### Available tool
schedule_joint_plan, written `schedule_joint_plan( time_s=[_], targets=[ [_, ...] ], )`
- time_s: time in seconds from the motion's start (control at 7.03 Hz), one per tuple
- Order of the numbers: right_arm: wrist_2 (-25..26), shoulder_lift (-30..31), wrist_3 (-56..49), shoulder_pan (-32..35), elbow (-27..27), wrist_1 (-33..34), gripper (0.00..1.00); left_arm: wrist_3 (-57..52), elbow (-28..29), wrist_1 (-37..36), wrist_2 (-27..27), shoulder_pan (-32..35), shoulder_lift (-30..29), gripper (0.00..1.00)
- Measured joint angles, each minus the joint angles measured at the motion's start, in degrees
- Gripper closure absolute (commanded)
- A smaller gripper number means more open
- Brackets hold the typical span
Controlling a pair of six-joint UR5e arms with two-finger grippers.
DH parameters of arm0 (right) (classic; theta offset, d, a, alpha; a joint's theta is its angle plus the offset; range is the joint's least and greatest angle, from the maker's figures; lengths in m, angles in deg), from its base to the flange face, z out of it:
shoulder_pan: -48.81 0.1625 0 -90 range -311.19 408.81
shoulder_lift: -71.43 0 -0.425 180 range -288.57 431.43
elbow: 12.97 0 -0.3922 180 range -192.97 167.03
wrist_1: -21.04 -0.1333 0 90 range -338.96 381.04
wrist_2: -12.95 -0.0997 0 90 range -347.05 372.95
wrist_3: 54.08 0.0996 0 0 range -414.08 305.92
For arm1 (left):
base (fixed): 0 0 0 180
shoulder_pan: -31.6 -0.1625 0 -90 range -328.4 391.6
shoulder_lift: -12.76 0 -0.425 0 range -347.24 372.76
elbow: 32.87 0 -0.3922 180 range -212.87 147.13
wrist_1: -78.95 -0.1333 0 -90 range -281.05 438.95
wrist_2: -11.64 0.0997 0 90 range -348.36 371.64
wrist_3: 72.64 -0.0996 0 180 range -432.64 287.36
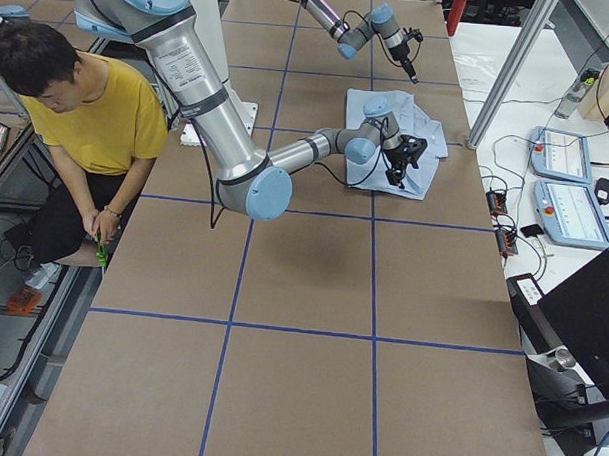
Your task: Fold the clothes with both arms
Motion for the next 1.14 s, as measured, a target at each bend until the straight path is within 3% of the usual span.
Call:
schedule_joint_plan(
  time_s=[0.14, 0.28, 0.57, 0.85, 1.0, 1.14],
  targets=[
    [1.1, 6.1, 1.5, -3.0, 7.9, 0.2, 0.03, -0.2, -0.1, 0.1, 0.0, 0.2, 0.0, 0.39],
    [1.4, 9.2, 4.1, -5.3, 12.2, 0.3, 0.08, -0.2, -0.1, 0.3, -0.1, 0.4, 0.1, 0.39],
    [1.3, 12.3, 9.6, -8.1, 16.2, 0.4, 0.13, -0.3, -0.2, 0.5, -0.2, 0.5, 0.3, 0.39],
    [1.3, 13.5, 10.8, -8.9, 16.6, 0.4, 0.16, -0.3, -0.7, 0.5, -0.2, 0.6, 0.7, 0.39],
    [1.3, 13.9, 10.9, -9.1, 16.2, 0.4, 0.25, -0.3, -0.9, 0.5, -0.2, 0.6, 0.8, 0.39],
    [1.3, 14.1, 11.0, -9.5, 15.9, 0.4, 0.47, -0.4, -1.0, 0.6, -0.2, 0.6, 0.9, 0.39]
  ],
)
